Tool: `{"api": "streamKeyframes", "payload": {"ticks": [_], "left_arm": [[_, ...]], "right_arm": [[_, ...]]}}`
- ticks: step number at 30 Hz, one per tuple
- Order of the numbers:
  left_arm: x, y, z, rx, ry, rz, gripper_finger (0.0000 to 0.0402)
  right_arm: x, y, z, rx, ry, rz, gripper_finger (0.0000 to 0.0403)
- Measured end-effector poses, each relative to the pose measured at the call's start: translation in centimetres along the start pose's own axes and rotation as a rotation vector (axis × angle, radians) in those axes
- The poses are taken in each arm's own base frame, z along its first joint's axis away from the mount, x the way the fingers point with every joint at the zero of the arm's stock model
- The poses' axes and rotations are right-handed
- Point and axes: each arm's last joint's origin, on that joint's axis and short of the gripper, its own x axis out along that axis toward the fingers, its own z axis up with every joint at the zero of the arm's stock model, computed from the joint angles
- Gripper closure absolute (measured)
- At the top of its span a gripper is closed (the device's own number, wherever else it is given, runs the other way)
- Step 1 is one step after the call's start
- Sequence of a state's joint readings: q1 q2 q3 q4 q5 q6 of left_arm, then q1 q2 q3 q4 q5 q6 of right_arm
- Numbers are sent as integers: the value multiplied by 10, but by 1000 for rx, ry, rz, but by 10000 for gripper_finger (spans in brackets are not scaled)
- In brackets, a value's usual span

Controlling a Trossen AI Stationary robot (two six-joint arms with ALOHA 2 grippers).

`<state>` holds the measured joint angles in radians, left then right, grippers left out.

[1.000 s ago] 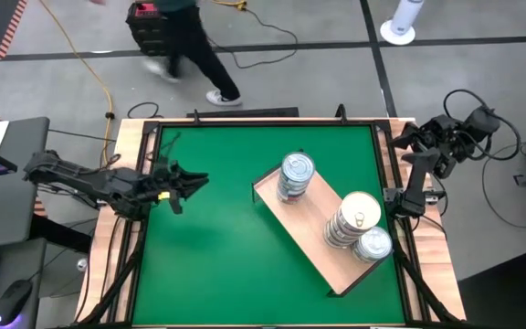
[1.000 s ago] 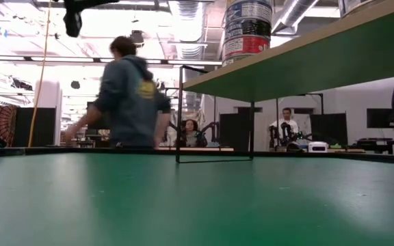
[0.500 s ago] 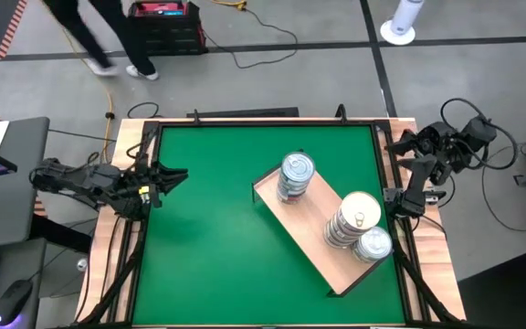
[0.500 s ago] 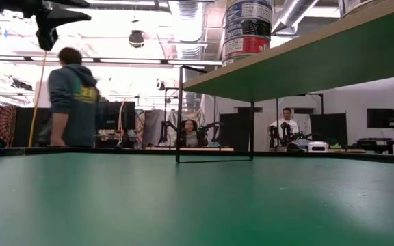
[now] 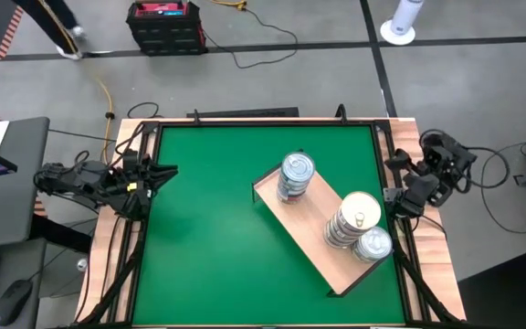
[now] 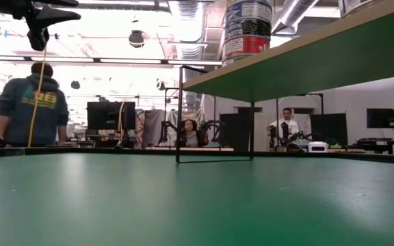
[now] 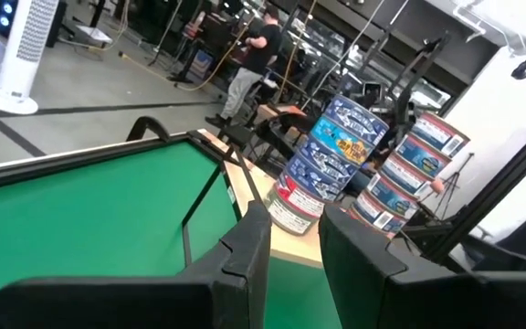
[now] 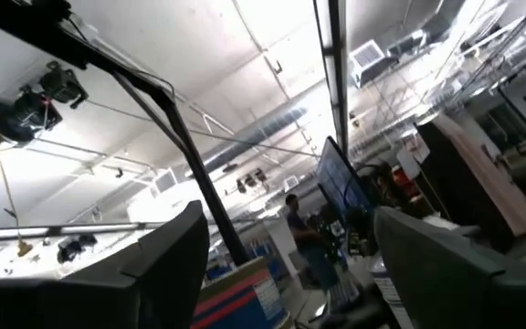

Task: Stack canned seafood by type on shelf
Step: Return to Home Position

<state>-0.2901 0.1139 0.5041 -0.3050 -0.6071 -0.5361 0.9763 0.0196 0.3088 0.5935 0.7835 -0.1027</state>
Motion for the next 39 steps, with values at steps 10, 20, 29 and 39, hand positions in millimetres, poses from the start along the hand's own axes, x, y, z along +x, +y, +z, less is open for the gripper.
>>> {"api": "streamKeyframes", "payload": {"ticks": [10, 20, 29, 39], "left_arm": [[0, 0, -1, 4, 15, -15, 313], [0, 0, -1, 14, 19, -13, 313], [0, 1, -3, 15, 34, -9, 313], [-3, 3, -3, 24, 45, -19, 317]], "right_arm": [[-4, -7, -20, -20, -81, 27, 72], [1, -20, -42, -34, -125, -17, 72], [14, -30, -45, -90, -160, -21, 72], [22, -45, -50, -96, -115, -52, 72]]}}
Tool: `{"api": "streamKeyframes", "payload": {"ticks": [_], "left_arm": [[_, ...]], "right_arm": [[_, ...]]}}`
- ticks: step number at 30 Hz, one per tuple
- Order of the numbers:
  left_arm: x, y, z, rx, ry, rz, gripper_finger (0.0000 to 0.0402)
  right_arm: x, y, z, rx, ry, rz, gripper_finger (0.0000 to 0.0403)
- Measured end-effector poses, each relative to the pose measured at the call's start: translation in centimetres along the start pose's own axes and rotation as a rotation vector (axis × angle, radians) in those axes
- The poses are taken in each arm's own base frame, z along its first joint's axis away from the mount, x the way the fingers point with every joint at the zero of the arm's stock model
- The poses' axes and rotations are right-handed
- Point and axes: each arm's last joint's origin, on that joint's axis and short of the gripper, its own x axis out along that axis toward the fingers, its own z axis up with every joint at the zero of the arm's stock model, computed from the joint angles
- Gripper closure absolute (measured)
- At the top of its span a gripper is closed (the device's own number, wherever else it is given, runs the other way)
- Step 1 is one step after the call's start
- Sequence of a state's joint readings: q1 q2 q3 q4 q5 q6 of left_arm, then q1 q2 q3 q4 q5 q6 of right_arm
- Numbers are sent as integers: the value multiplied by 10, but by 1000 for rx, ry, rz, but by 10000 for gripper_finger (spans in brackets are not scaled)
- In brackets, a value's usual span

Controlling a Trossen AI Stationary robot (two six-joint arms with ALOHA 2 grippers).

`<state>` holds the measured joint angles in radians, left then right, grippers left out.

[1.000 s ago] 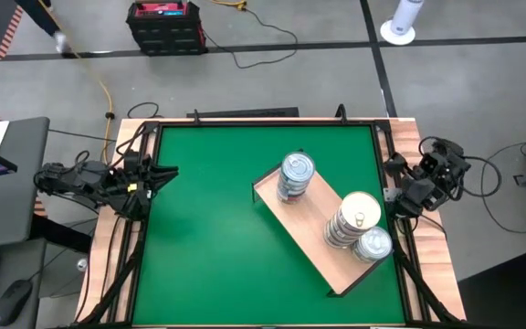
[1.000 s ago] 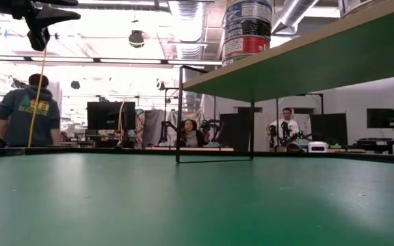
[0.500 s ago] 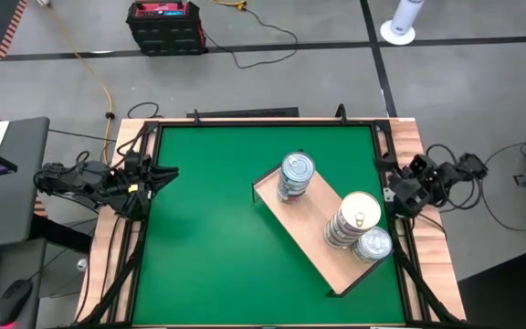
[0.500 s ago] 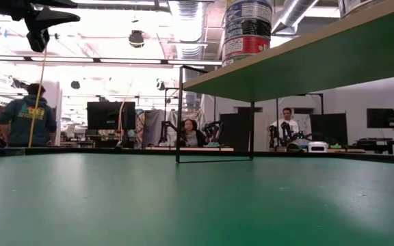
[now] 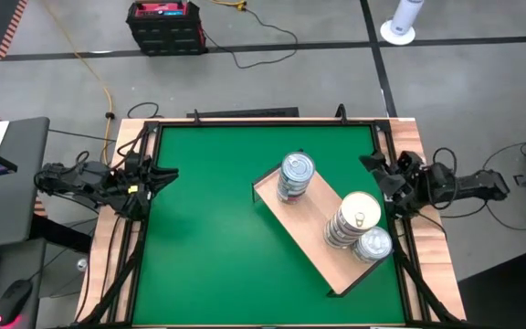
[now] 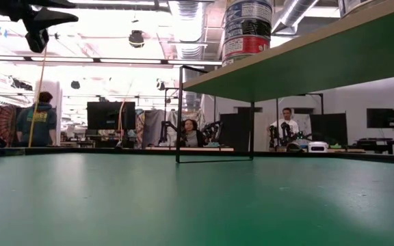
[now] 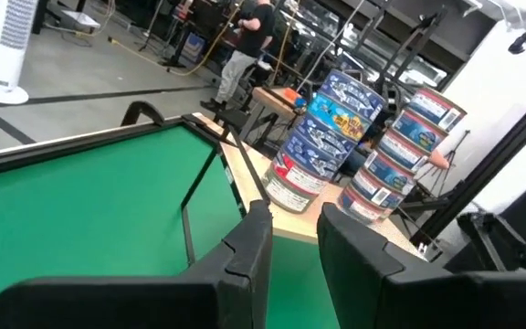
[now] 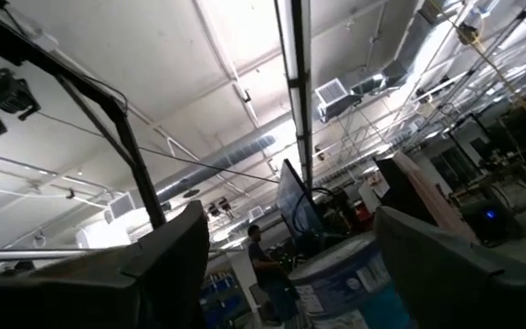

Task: Stack canned seafood by type on shelf
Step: Return to Home Position

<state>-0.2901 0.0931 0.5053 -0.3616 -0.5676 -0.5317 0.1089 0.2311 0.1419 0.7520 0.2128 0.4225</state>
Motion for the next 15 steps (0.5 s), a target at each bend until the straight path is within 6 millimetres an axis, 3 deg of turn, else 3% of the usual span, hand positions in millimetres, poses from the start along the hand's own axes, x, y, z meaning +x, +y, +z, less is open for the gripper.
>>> {"api": "streamKeyframes", "payload": {"ticks": [9, 15], "left_arm": [[-11, 4, 4, -22, -19, -58, 360], [-11, 7, -1, 31, 23, -32, 388]], "right_arm": [[-23, -21, -20, 95, -1, -58, 75], [-26, -24, -24, 66, 25, -127, 78]]}}
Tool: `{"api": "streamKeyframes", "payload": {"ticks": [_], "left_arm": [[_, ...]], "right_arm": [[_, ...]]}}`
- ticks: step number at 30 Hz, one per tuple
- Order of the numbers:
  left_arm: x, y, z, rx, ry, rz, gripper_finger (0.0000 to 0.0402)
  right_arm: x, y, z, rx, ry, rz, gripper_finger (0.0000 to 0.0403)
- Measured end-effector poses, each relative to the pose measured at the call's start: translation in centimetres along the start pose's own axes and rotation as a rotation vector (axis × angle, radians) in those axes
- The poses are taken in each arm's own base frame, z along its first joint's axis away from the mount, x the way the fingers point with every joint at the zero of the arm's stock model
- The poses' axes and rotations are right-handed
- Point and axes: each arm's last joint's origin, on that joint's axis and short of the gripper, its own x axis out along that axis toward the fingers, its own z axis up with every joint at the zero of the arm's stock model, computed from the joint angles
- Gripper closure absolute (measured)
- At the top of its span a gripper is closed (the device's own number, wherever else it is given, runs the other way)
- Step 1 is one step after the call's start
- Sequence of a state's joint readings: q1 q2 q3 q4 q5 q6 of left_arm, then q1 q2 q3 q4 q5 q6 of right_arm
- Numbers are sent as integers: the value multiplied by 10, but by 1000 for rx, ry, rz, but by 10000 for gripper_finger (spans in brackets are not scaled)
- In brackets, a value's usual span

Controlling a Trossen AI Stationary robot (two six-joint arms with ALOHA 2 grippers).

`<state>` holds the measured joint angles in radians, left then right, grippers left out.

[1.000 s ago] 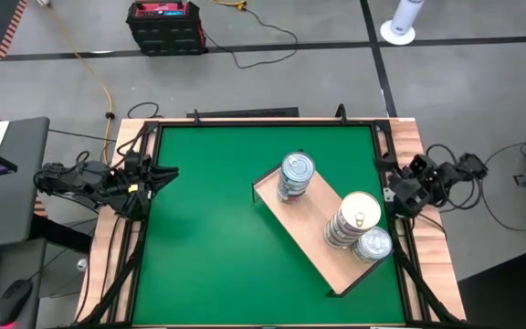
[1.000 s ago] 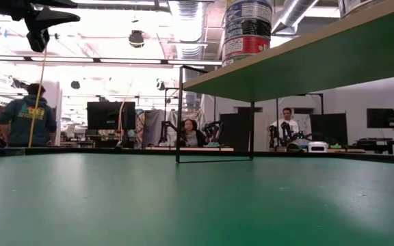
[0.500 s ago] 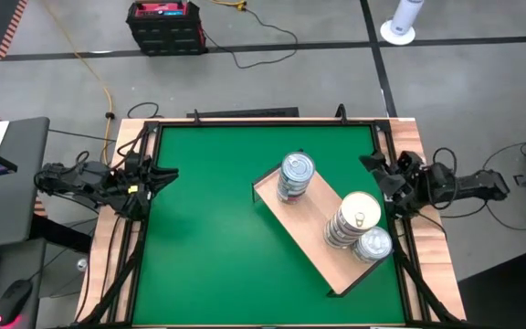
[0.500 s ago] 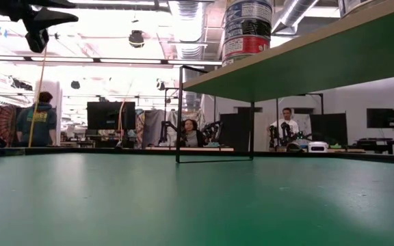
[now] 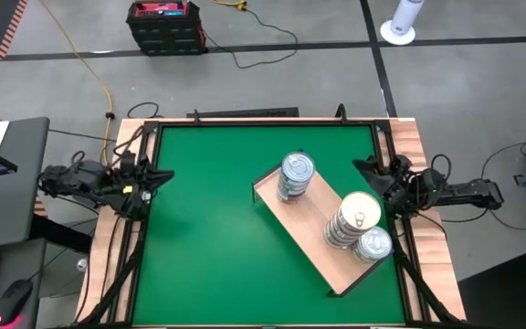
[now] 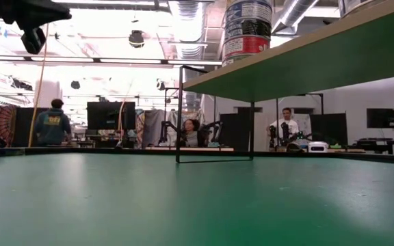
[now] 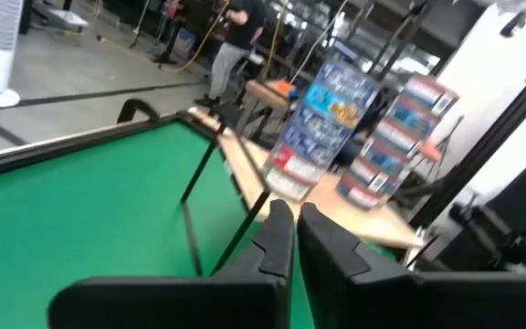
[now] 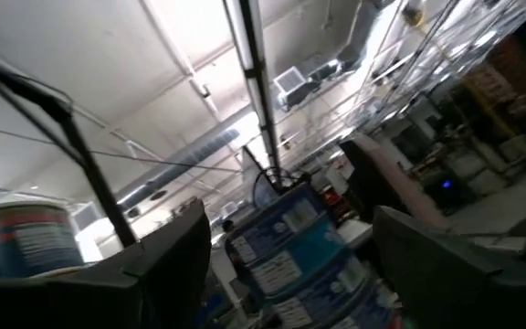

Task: Stack canned seafood by type on shelf
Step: Return to Home Position

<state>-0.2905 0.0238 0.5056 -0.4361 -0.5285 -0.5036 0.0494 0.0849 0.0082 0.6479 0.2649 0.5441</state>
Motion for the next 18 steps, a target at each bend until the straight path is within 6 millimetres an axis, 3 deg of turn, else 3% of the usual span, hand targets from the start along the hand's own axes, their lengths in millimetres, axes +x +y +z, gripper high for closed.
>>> {"api": "streamKeyframes", "payload": {"ticks": [9, 18], "left_arm": [[-1, 8, -12, 65, 107, 79, 401], [-3, 14, -19, 67, 159, 168, 401]], "right_arm": [[-1, -7, 0, -140, -51, -181, 78], [-5, -20, -15, -403, 105, -356, 78]]}}
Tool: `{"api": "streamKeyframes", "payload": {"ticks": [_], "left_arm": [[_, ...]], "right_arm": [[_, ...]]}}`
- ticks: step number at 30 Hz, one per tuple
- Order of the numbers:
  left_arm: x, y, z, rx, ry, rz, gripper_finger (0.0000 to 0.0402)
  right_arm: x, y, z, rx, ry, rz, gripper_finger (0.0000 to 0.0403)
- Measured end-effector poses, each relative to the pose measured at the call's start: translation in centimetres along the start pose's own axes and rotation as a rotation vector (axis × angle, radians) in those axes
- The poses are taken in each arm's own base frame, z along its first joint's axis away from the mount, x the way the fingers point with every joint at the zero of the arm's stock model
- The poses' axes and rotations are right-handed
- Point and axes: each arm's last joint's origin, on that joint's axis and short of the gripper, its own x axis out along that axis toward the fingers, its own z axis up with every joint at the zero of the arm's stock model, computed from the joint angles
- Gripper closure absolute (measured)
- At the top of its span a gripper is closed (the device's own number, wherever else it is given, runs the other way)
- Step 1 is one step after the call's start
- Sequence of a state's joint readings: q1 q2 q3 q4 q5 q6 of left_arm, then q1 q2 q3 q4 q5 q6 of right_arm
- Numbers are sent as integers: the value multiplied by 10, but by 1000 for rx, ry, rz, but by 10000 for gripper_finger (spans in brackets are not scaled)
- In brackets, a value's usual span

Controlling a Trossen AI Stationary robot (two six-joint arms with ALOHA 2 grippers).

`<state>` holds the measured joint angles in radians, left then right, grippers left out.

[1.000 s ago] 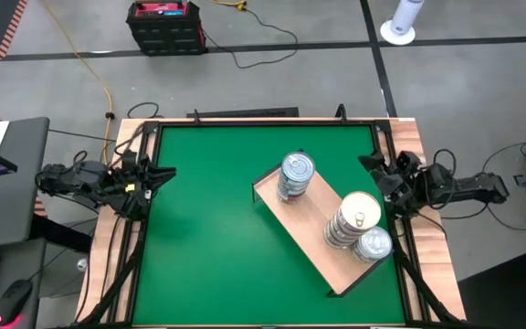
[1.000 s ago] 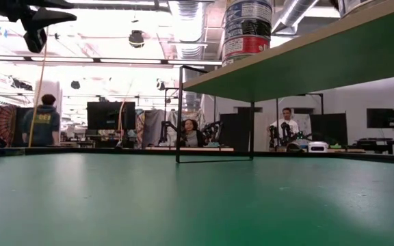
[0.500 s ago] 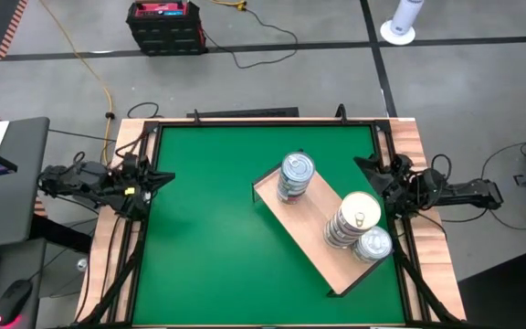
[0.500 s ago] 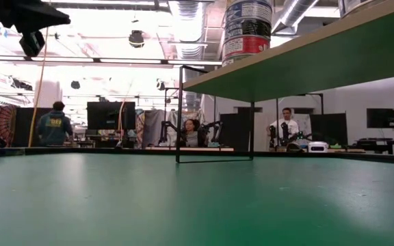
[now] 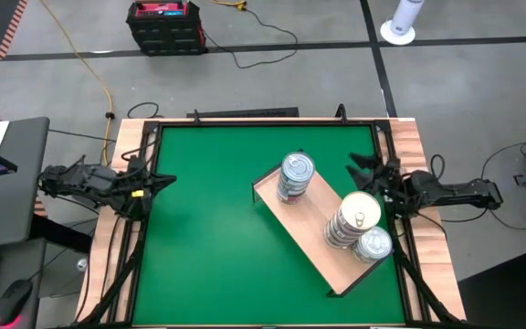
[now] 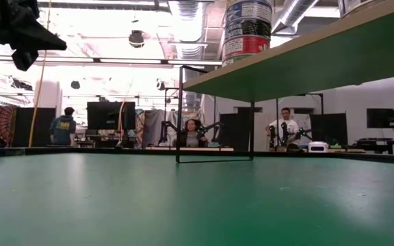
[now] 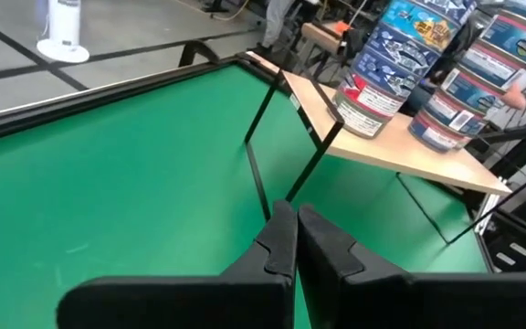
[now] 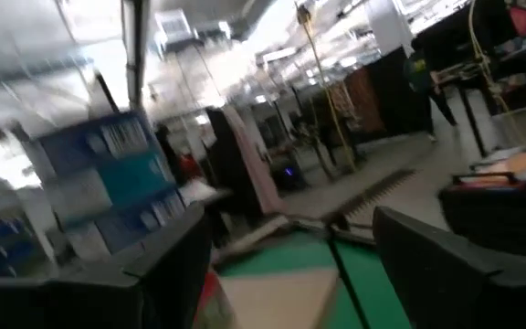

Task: Stack canned seafood by type on shelf
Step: Return to Home Position

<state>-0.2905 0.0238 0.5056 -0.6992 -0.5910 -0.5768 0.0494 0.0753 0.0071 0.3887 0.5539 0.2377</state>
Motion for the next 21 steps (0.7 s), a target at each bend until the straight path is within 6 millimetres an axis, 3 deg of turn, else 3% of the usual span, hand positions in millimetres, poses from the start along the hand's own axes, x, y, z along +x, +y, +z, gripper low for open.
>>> {"api": "streamKeyframes", "payload": {"ticks": [7, 21], "left_arm": [[0, 1, -1, 55, 15, 1, 400], [0, 4, -6, 61, 63, 30, 400]], "right_arm": [[-1, -5, -14, -53, 119, -81, 78], [-1, -6, -17, -56, 145, -87, 78]]}}
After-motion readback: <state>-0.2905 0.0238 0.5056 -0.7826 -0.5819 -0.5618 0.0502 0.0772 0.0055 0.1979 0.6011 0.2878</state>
